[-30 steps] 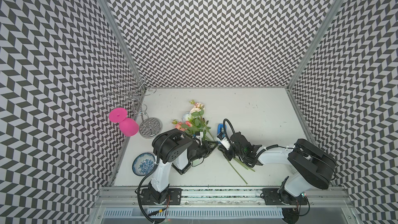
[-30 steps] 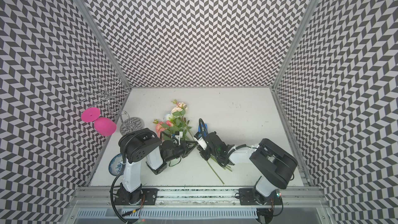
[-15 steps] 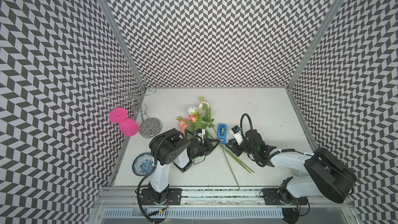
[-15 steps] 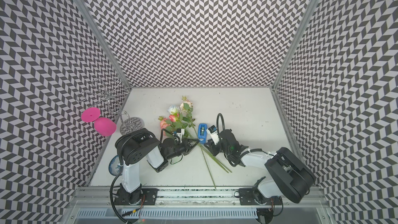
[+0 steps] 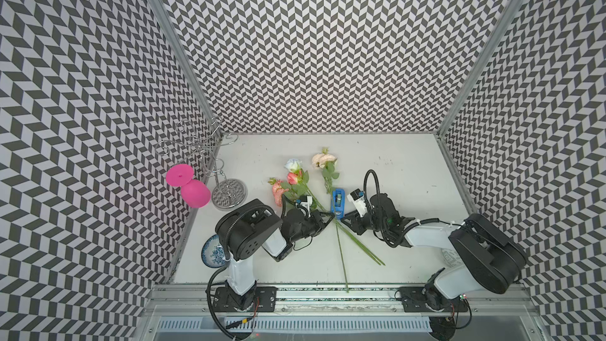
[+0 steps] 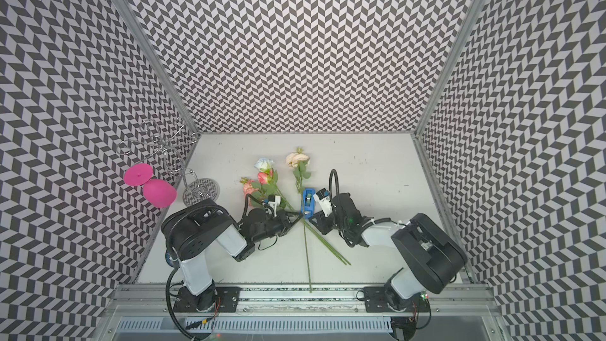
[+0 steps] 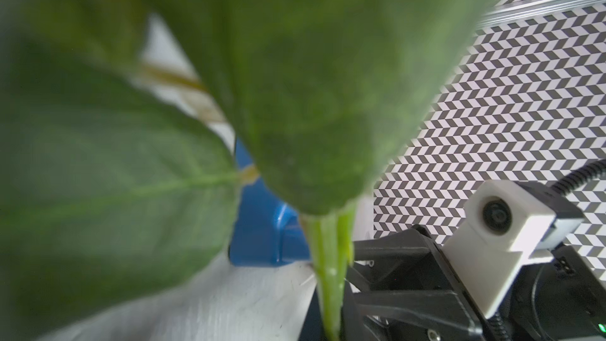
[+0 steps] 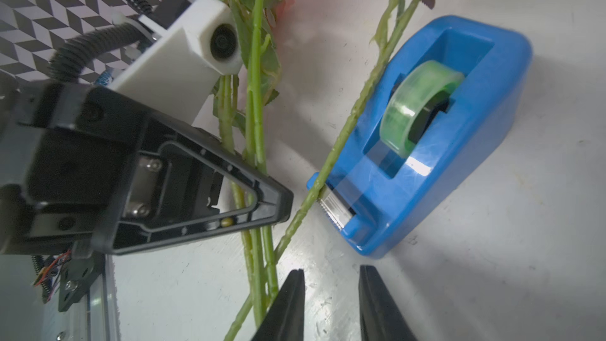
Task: Wrap bouquets with tape
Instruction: Move the Tape Cutter to the center of the board.
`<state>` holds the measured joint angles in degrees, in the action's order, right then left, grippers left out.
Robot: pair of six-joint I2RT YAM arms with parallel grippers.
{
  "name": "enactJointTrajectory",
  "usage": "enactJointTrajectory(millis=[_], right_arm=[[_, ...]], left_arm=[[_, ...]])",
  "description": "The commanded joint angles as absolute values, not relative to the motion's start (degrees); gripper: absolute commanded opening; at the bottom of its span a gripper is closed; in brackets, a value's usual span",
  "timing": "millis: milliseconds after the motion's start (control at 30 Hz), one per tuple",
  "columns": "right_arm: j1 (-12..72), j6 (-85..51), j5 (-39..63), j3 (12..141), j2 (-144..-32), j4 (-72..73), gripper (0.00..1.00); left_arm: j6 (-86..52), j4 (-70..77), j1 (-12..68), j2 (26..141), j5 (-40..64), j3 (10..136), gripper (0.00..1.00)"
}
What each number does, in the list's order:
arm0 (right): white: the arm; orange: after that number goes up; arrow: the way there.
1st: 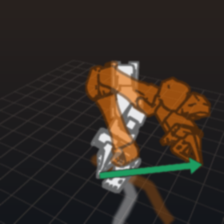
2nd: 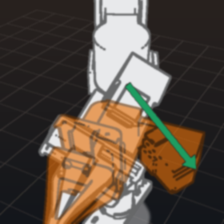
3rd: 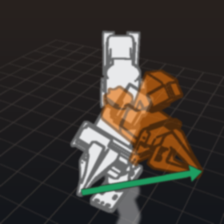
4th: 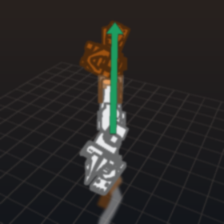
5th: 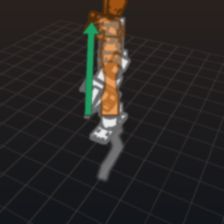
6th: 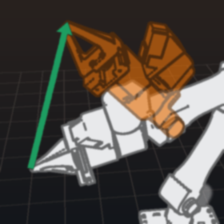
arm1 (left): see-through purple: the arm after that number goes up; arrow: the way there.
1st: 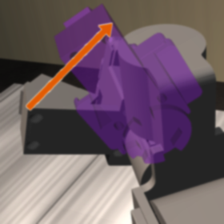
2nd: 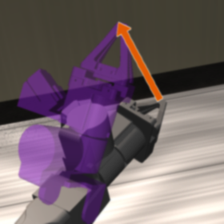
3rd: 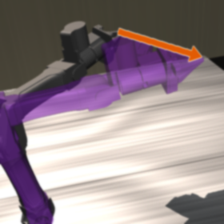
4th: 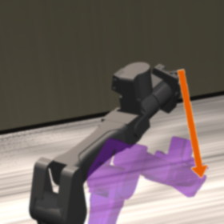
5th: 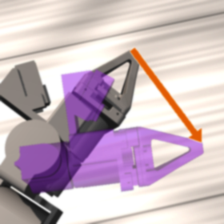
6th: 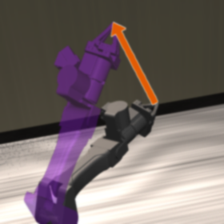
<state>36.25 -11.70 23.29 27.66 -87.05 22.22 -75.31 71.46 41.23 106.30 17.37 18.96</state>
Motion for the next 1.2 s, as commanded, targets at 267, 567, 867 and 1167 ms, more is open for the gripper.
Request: enactJointTrajectory(millis=[267, 567, 867, 1167], right_arm=[[36.21, -12.91, 19.21, 31.82, -90.80, 22.45, 0.25], [38.01, -10.64, 18.79, 38.78, -96.77, 19.42, 0.20], [38.06, -10.54, 16.46, 49.20, -103.42, 14.13, 0.19], [36.24, -10.00, 18.47, 49.10, -97.61, 11.08, 0.29]], left_arm=[[-70.13, 53.56, 42.15, 104.80, 17.20, 24.28, 0.22], [-69.57, 53.32, 41.34, 106.11, 17.57, 25.08, 0.48], [-62.40, 45.56, 35.72, 105.07, 16.45, 30.81, 0.49], [-53.99, 32.63, 34.64, 99.04, 12.60, 35.19, 0.69]])
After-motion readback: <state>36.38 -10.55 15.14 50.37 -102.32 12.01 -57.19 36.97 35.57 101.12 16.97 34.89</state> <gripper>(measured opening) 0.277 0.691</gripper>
